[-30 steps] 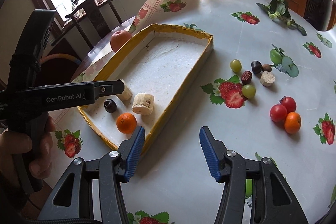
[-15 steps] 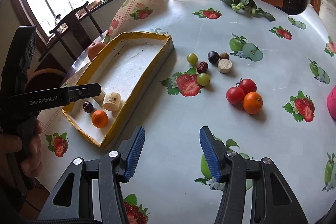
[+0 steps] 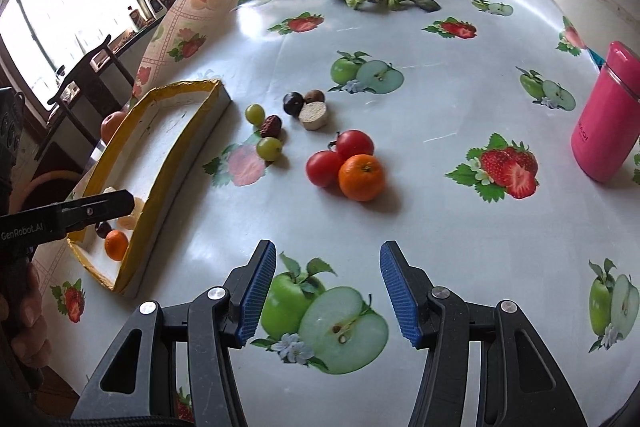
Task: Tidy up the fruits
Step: 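Move both open tools back toward the tomatoes and oranges, then grasp a red tomato with the left tool while the right grasps a mandarin orange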
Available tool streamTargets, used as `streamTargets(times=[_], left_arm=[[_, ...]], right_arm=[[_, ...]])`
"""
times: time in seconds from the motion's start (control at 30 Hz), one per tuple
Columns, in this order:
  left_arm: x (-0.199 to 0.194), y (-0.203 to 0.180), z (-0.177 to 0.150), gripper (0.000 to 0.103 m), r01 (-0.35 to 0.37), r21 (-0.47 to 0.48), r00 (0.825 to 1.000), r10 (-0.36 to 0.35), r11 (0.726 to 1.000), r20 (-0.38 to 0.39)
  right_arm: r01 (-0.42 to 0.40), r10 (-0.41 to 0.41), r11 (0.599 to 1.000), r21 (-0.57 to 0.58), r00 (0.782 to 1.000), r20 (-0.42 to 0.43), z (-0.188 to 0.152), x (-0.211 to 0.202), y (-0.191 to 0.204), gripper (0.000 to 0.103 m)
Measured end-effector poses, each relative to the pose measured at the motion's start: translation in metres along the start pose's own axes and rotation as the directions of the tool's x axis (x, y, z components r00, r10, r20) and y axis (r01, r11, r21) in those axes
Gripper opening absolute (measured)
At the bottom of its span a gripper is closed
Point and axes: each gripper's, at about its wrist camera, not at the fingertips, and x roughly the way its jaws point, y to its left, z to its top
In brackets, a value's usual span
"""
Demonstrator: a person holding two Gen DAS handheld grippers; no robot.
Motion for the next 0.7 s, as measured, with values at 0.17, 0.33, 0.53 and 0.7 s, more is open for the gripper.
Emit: streamTargets(times=[0.17,0.33,0.53,0.7], left_arm=[[0.020,-0.022,0.002,0.047,0.014,0.034,0.999,-0.013,0.999,-0.032],[0.036,-0.032,0.004,0.047,0.019,0.044,0.998,-0.016,0.999,-0.064],[0.051,-0.043,0.016,0.047,0.033,0.044,0.996,-0.030,0.998,-0.080],[0.070,-0.067,0.029,0.047,0.060,0.079,0.994,-0.053,0.995,-0.095]], right_arm=[[0.009,-0.009,1.000,0.005,1.000,-0.004,0.019,0.020,-0.017,0.052],[-0.008,0.008,0.999,-0.033,1.000,-0.017,0.039,0.044,-0.016,0.048],[-0.048,0.047,0.999,-0.022,0.998,-0.033,0.048,0.067,-0.022,0.037],[-0.059,0.059,0.998,0.001,0.998,-0.008,0.045,0.053,-0.031,0.035]])
